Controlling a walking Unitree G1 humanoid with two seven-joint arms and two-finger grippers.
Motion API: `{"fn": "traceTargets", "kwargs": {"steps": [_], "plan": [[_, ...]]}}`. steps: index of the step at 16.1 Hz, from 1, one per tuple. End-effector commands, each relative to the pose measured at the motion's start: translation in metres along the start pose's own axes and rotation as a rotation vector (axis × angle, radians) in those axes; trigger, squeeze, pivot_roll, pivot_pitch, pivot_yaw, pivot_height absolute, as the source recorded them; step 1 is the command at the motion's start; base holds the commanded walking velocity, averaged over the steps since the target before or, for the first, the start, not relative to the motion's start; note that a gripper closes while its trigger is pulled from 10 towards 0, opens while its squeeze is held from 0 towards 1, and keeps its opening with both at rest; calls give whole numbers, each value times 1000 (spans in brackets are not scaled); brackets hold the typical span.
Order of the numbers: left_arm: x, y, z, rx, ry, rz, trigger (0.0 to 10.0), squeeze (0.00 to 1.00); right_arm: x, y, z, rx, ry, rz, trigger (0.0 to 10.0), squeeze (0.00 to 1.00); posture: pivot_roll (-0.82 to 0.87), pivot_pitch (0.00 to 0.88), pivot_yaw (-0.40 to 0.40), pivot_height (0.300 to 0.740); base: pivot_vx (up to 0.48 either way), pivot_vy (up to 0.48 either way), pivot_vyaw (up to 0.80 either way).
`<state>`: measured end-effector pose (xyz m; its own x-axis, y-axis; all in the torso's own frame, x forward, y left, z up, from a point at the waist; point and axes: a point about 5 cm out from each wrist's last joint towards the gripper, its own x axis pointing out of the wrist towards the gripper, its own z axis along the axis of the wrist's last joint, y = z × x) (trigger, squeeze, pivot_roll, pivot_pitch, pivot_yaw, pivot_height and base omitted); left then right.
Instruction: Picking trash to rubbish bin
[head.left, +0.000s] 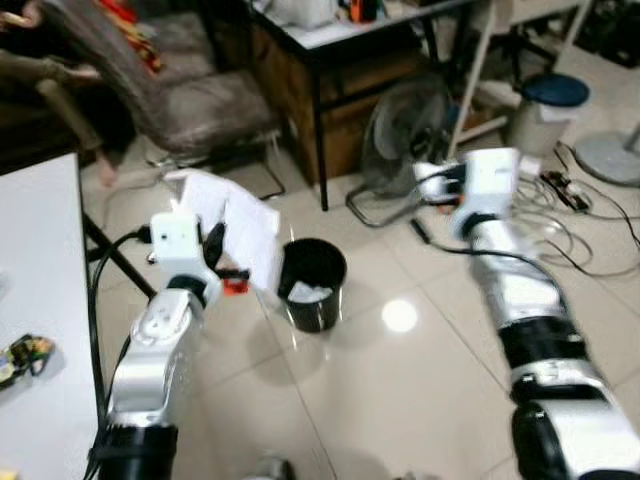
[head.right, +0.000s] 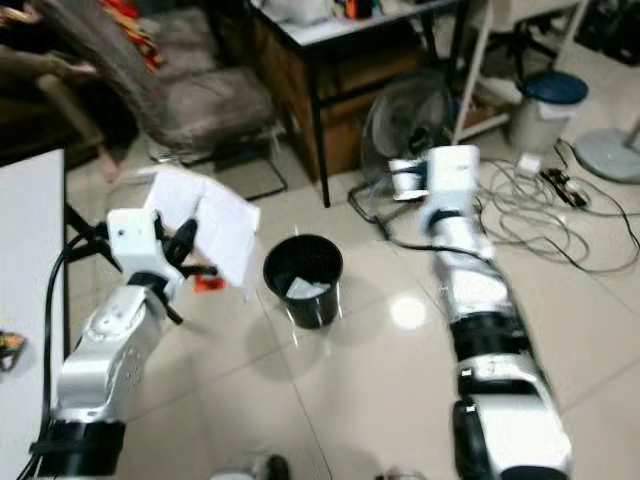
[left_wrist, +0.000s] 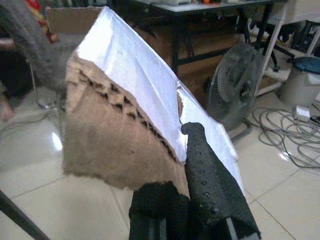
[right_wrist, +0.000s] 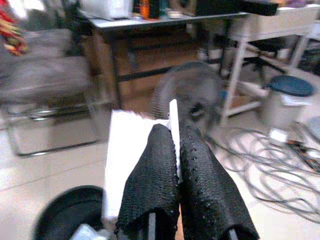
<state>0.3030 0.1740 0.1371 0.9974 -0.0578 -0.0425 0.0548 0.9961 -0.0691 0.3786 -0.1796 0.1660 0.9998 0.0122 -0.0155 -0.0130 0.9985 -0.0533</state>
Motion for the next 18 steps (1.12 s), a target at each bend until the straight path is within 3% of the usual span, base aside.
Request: {"fn": "traceTargets", "kwargs": {"steps": [1, 18], "plan": [[-2, 10, -2, 15, 13, 41, 10000, 0, 1, 13, 0, 7, -1, 35, 10000, 0, -81, 122, 92, 740, 480, 0, 0], [-3, 12, -4, 11, 15, 57, 10000, 0, -1, 17, -1, 3, -5, 58, 10000, 0, -80, 125, 95, 740, 440, 0, 0]]}}
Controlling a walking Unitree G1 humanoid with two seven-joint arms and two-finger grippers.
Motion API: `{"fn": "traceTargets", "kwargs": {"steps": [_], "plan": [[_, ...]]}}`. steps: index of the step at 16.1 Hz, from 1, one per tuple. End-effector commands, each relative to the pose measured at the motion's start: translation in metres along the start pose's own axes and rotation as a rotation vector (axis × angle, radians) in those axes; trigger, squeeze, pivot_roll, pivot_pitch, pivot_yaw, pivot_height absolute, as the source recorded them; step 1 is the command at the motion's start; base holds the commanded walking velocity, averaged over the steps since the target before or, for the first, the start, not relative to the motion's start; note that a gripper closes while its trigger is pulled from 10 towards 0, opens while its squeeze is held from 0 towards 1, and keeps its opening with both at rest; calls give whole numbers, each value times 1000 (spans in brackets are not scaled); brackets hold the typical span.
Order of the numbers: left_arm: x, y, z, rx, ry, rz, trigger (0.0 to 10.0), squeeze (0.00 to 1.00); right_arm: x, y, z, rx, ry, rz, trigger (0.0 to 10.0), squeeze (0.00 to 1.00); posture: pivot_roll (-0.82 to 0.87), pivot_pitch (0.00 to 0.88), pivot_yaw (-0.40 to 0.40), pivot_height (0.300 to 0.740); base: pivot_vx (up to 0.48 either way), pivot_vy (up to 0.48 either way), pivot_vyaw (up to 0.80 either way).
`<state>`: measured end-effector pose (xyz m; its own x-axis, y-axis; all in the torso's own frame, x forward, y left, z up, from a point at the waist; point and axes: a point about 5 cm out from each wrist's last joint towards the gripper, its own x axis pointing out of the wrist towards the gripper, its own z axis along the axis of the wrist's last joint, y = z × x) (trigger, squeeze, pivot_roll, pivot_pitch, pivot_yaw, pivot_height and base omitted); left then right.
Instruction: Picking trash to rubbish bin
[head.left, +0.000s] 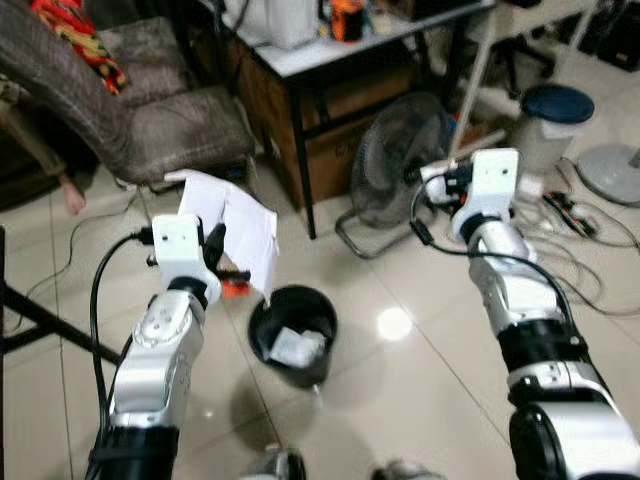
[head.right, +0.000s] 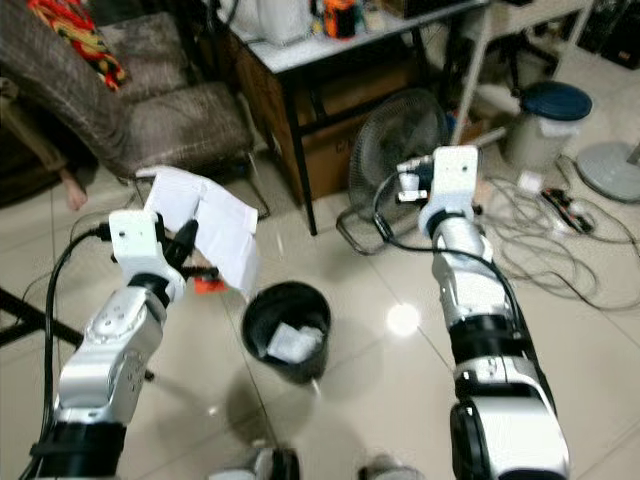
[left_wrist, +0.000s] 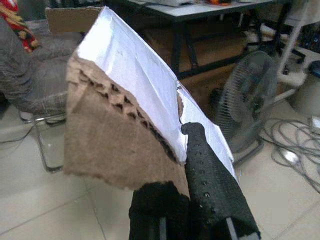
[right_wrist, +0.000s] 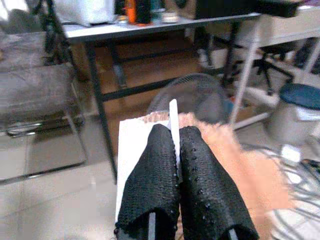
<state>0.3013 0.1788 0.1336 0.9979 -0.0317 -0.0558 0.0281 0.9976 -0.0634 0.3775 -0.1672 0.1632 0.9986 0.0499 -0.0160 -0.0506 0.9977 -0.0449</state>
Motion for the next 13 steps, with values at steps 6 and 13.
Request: {"fn": "traceTargets", "kwargs": {"steps": [6, 13], "plan": [[-1, 7, -2, -5, 8, 38, 10000, 0, -1, 8, 1, -22, -7, 51, 10000, 0, -81, 130, 92, 740, 177, 0, 0], [-2, 7, -3, -15, 7, 37, 10000, 0, -2, 7, 0, -12, -5, 49, 10000, 0, -84, 132, 92, 740, 0, 0, 454]]}}
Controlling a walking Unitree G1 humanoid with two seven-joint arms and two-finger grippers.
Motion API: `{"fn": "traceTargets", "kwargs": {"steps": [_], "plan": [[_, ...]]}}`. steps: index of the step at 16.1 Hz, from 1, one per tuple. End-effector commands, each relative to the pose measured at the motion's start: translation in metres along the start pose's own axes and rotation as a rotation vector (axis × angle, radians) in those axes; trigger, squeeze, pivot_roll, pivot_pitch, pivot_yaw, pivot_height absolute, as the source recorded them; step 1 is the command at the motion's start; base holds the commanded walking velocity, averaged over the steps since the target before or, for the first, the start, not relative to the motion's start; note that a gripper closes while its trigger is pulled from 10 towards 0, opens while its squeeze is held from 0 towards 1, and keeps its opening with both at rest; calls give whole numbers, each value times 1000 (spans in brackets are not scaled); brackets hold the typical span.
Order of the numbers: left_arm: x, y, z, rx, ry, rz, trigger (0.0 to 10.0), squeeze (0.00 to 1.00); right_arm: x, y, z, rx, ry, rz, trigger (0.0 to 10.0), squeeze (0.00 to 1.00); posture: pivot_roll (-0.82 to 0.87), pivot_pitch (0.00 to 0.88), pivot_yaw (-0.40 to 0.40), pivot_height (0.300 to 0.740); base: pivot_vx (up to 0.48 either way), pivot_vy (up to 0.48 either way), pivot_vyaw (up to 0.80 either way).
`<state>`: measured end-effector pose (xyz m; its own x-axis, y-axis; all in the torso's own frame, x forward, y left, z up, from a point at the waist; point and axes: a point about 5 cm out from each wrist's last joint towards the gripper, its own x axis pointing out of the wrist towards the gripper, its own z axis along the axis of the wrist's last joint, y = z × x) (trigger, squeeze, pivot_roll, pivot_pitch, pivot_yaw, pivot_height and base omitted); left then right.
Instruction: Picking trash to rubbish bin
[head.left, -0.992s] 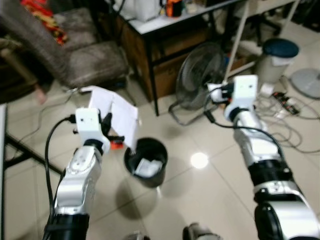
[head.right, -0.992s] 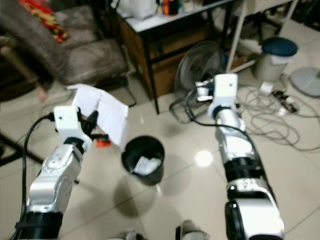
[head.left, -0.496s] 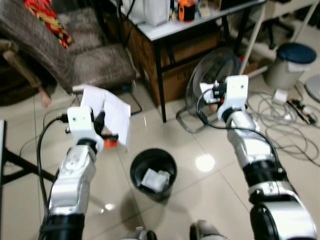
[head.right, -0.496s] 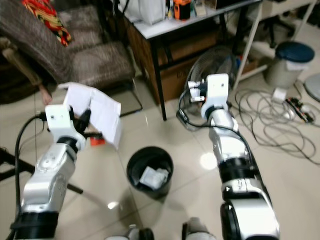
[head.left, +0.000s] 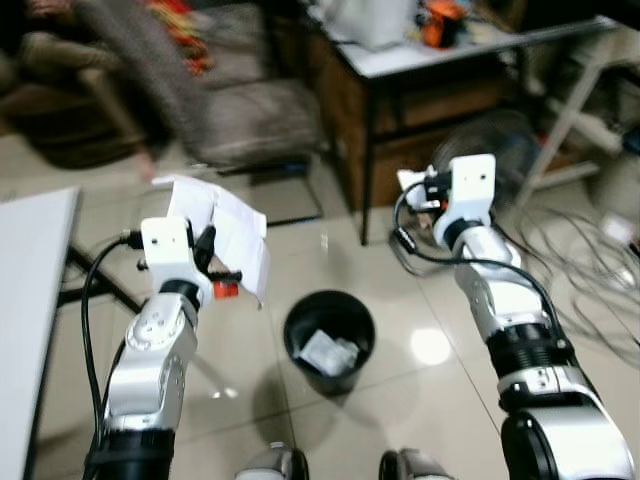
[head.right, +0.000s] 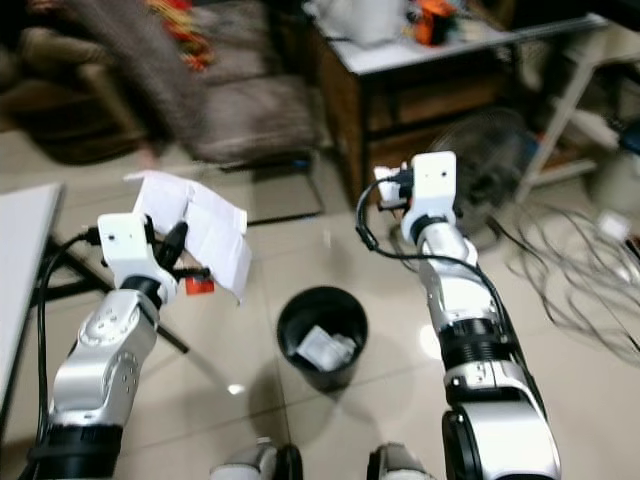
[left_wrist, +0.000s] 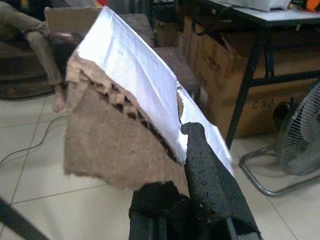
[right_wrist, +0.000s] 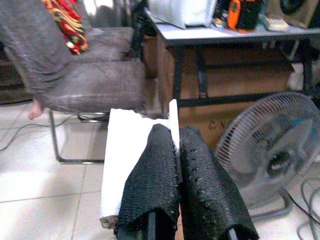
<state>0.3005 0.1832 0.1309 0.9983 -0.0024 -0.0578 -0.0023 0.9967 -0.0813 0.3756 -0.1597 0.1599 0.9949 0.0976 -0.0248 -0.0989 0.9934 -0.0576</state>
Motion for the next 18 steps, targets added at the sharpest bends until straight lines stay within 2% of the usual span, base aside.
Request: {"fn": "traceTargets", "kwargs": {"steps": [1, 5, 10, 11, 13, 15, 18], "plan": [[-1, 3, -1, 5, 7, 7, 10000, 0, 0, -1, 3, 1, -10, 0, 10000, 0, -84, 132, 92, 740, 0, 0, 0], [0, -2, -6, 2, 40, -16, 10000, 0, 0, -1, 1, -3, 1, -8, 10000, 0, -84, 132, 92, 740, 0, 0, 0], [5, -16, -24, 5, 132, -89, 10000, 0, -2, 2, -3, 1, 22, -4, 10000, 0, -87, 147, 98, 740, 0, 0, 0], [10, -25, -32, 19, 158, -129, 10000, 0, -4, 7, -8, 10, 49, 12, 10000, 0, -92, 160, 108, 740, 0, 0, 0], [13, -30, -38, 25, 178, -156, 10000, 0, -8, 12, -15, 16, 86, 32, 10000, 0, -96, 169, 115, 740, 0, 0, 0], [14, -37, -48, 22, 205, -197, 10000, 0, -17, 21, -32, 11, 160, 64, 10000, 0, -104, 196, 130, 740, 0, 0, 0], [13, -42, -61, 37, 237, -221, 10000, 0, -25, 25, -39, 22, 184, 72, 10000, 0, -110, 221, 142, 740, 0, 0, 0]]}}
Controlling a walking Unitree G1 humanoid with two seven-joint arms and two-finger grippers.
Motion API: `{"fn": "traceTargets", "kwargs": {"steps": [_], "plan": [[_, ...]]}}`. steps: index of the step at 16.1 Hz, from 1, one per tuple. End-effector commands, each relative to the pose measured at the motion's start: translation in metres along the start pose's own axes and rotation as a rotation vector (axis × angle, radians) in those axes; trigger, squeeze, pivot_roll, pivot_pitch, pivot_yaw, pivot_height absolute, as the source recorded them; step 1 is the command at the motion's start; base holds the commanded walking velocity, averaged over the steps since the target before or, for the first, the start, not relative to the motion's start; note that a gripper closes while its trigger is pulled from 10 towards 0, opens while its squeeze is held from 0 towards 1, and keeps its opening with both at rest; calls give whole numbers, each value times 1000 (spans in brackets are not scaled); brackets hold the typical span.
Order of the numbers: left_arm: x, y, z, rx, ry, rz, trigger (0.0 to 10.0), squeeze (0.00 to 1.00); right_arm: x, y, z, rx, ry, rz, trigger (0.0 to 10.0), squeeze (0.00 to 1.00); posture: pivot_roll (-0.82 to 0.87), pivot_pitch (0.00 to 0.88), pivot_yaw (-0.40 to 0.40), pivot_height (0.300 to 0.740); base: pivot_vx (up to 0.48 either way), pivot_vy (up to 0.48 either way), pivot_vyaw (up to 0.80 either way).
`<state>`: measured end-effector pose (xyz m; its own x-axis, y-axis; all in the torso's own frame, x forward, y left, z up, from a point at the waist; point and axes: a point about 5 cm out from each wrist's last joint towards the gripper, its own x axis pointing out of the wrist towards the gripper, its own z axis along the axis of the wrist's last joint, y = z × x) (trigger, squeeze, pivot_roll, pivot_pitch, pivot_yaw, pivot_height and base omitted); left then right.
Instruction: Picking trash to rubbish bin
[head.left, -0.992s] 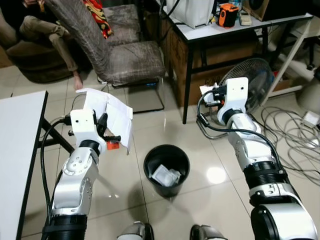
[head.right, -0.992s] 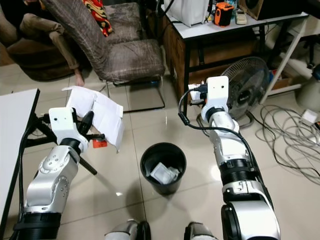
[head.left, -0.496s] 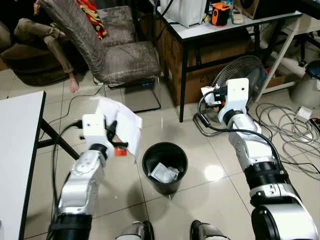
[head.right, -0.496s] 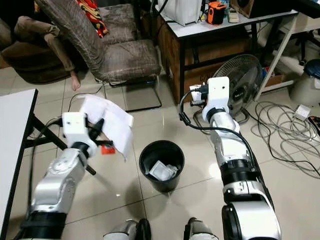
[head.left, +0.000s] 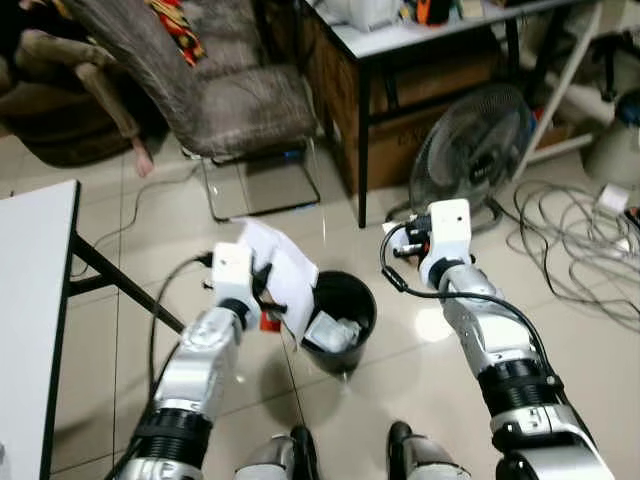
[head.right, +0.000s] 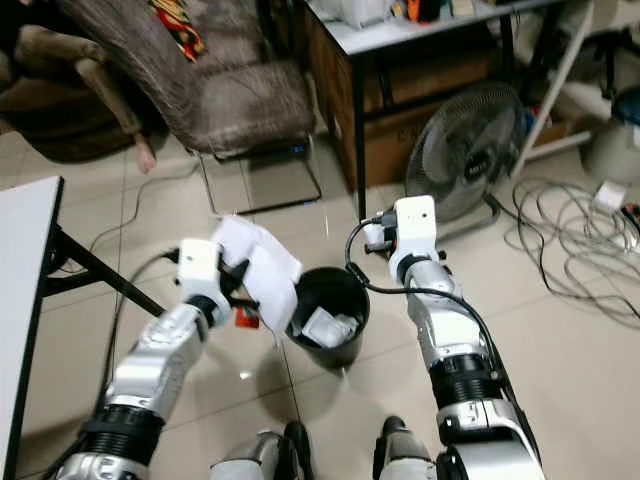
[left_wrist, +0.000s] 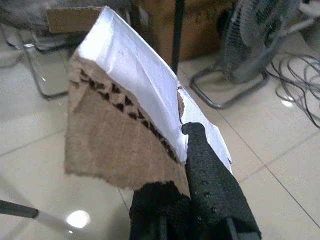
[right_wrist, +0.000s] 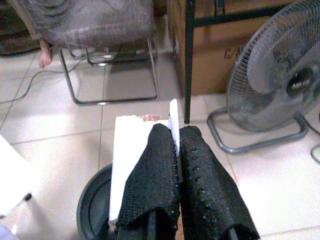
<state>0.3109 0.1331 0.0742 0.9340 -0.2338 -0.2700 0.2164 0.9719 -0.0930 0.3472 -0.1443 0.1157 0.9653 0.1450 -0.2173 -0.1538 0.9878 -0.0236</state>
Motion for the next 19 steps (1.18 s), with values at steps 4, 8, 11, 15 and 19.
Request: {"fn": "traceTargets", "kwargs": {"steps": [4, 8, 11, 15, 19], "plan": [[-2, -2, 22, -24, -141, -28, 10000, 0, -9, 4, 32, 5, -187, -10, 10000, 0, -115, 230, 149, 740, 0, 0, 0], [-6, 1, 26, -2, -177, -27, 10000, 0, -10, 3, 36, 2, -206, -26, 10000, 0, -108, 222, 152, 740, 0, 0, 0], [-6, -3, 26, 15, -182, -39, 10000, 0, -12, 4, 37, -1, -216, -33, 10000, 0, -109, 214, 159, 740, 0, 0, 0], [-5, -2, 28, 27, -183, -41, 10000, 0, -11, 5, 37, -4, -216, -35, 10000, 0, -110, 213, 159, 740, 260, 0, 0], [-5, -3, 26, 21, -174, -38, 10000, 0, -12, 4, 36, -11, -211, -35, 10000, 0, -115, 219, 154, 740, 281, 0, 0]]}}
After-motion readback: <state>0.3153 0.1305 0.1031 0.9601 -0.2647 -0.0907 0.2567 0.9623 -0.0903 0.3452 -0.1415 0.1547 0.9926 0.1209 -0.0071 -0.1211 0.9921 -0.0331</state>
